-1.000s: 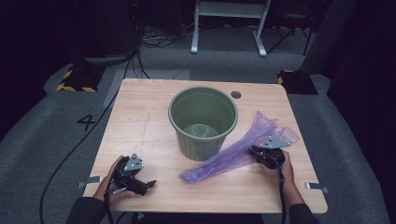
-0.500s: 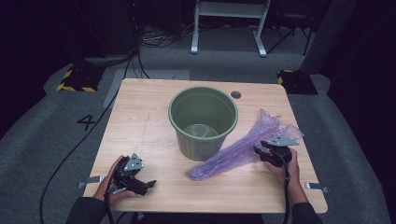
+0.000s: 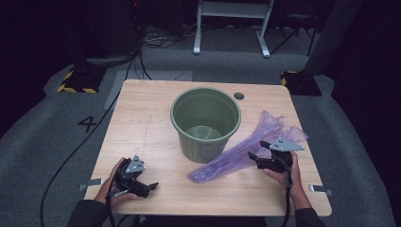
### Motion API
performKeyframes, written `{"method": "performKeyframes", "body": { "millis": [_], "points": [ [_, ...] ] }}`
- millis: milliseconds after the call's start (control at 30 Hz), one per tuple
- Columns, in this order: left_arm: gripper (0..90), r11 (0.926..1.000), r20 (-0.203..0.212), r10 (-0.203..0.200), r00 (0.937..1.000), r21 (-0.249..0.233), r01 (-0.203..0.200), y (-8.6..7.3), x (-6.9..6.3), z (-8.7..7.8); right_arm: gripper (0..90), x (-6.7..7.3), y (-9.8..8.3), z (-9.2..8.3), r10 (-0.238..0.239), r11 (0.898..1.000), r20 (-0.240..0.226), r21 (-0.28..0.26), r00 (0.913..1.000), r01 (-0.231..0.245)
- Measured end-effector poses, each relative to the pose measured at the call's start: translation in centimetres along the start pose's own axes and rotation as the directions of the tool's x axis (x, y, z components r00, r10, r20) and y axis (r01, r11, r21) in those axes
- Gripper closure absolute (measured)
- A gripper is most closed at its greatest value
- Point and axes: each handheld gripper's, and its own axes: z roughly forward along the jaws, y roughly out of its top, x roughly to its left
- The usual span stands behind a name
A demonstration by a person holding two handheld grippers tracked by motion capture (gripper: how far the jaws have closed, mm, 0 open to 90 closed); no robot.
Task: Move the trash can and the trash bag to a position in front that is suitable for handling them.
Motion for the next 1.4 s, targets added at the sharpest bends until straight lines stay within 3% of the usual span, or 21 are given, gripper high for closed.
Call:
{"method": "performKeyframes", "body": {
  "millis": [133,333,433,467,567,667,767,833,900,1100,1200,1267,1400],
  "points": [
    [0.0,1.0000,0.000,0.000,1.0000,0.000,0.000,0.0,0.0,0.0,23.4,1.4,-0.1,0.9,-0.023,1.000,-0.052,0.016,0.9984,0.024],
    [0.0,1.0000,0.001,0.000,1.0000,0.000,0.000,0.0,0.0,0.0,22.3,1.4,-0.6,2.5,-0.014,0.997,-0.034,0.073,0.9993,0.016],
    [0.0,1.0000,0.009,0.007,0.9999,0.000,-0.007,0.3,0.0,0.3,23.2,0.8,-1.0,3.3,-0.005,0.996,-0.004,0.084,1.0000,0.005],
    [0.0,0.9999,0.011,0.011,0.9999,0.002,-0.011,0.4,0.0,0.3,23.6,0.6,-1.1,3.5,-0.023,0.996,0.002,0.092,0.9997,0.023],
    [0.0,0.9999,0.013,0.013,0.9998,0.000,-0.013,0.7,0.0,0.6,26.9,-0.2,-1.5,4.0,-0.013,0.995,-0.005,0.097,0.9999,0.013],
    [0.0,0.9999,0.012,0.014,0.9998,0.001,-0.014,0.9,-0.1,0.8,28.3,-0.8,-1.8,4.5,-0.031,0.989,-0.008,0.144,0.9995,0.032],
    [0.0,0.9999,0.015,0.014,0.9998,0.000,-0.014,1.0,-0.1,0.9,30.6,-1.1,-1.8,4.4,-0.022,0.991,-0.021,0.128,0.9995,0.024],
    [0.0,0.9999,0.015,0.016,0.9998,0.002,-0.016,1.1,-0.1,1.0,31.0,-1.5,-1.9,4.4,-0.035,0.987,-0.019,0.159,0.9992,0.037],
    [0.0,0.9998,0.016,0.018,0.9997,0.000,-0.018,1.2,-0.2,1.1,30.8,-2.0,-2.1,4.2,-0.018,0.986,-0.025,0.165,0.9995,0.022],
    [0.0,0.9999,0.018,0.013,0.9998,0.001,-0.013,1.8,-0.4,1.7,28.9,-3.3,-2.6,3.2,0.004,0.983,0.006,0.186,1.0000,-0.006],
    [0.0,0.9999,0.016,0.017,0.9997,0.002,-0.017,2.0,-0.4,1.8,27.2,-3.5,-2.6,2.7,0.017,0.985,0.019,0.174,0.9997,-0.020],
    [0.0,0.9999,0.017,0.017,0.9997,0.003,-0.017,2.1,-0.5,1.9,23.1,-3.4,-1.9,1.4,0.050,0.994,0.024,0.096,0.9985,-0.052],
    [0.0,0.9999,0.019,0.014,0.9997,0.001,-0.014,2.4,-0.6,2.2,18.9,-3.1,-0.9,0.8,0.055,0.998,0.020,0.040,0.9983,-0.055]
  ]
}}
